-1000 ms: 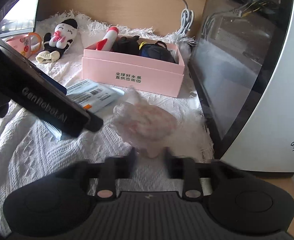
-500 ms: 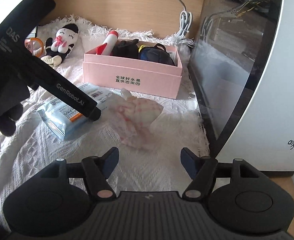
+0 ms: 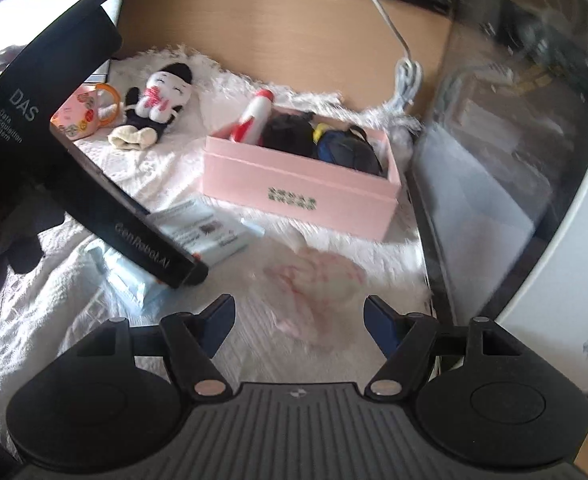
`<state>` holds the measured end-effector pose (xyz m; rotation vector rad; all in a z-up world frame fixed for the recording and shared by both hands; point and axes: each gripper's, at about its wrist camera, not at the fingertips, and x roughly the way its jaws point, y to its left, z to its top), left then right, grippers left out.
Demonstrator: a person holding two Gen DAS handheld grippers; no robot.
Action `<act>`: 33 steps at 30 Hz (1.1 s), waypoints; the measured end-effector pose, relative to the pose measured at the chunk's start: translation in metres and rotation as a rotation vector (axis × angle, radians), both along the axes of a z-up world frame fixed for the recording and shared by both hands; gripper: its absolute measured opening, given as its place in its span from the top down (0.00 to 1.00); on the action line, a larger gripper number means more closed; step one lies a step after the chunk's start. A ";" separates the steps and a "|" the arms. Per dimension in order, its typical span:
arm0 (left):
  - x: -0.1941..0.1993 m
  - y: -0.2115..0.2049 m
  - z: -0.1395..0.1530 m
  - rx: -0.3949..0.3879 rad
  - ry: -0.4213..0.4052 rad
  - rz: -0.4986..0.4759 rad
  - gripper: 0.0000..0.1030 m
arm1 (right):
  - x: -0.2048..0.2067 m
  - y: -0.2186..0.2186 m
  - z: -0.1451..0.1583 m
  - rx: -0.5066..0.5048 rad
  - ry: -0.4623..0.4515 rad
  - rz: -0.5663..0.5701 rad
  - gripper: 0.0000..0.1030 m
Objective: Organize soft objects
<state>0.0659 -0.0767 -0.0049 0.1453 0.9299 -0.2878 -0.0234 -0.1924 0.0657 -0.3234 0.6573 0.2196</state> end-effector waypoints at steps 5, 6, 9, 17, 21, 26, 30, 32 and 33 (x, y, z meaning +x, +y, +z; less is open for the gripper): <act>-0.011 0.010 0.002 -0.009 0.021 0.012 0.20 | 0.012 0.009 0.004 -0.029 -0.030 0.035 0.30; -0.013 0.011 0.002 -0.011 0.021 0.012 0.20 | 0.017 0.010 0.002 -0.035 -0.024 0.032 0.30; -0.016 0.013 0.002 -0.007 0.016 0.025 0.21 | 0.030 0.011 -0.004 -0.046 0.003 0.019 0.30; -0.036 0.024 0.002 -0.035 0.000 -0.009 0.21 | 0.047 0.014 -0.007 -0.069 0.028 0.020 0.51; -0.042 0.029 0.003 -0.055 -0.001 -0.034 0.21 | 0.060 0.016 -0.003 -0.035 0.077 -0.015 0.89; -0.051 0.036 0.012 -0.086 0.016 -0.080 0.21 | 0.045 0.016 0.038 0.011 0.039 -0.055 0.90; -0.051 0.037 0.038 -0.102 -0.015 -0.130 0.21 | 0.029 0.013 0.068 -0.009 0.023 -0.085 0.90; -0.044 0.039 0.055 -0.127 -0.043 -0.145 0.21 | 0.019 0.010 0.075 -0.021 0.020 -0.102 0.90; -0.036 0.040 0.065 -0.152 -0.055 -0.150 0.21 | 0.016 0.009 0.077 -0.029 0.021 -0.115 0.90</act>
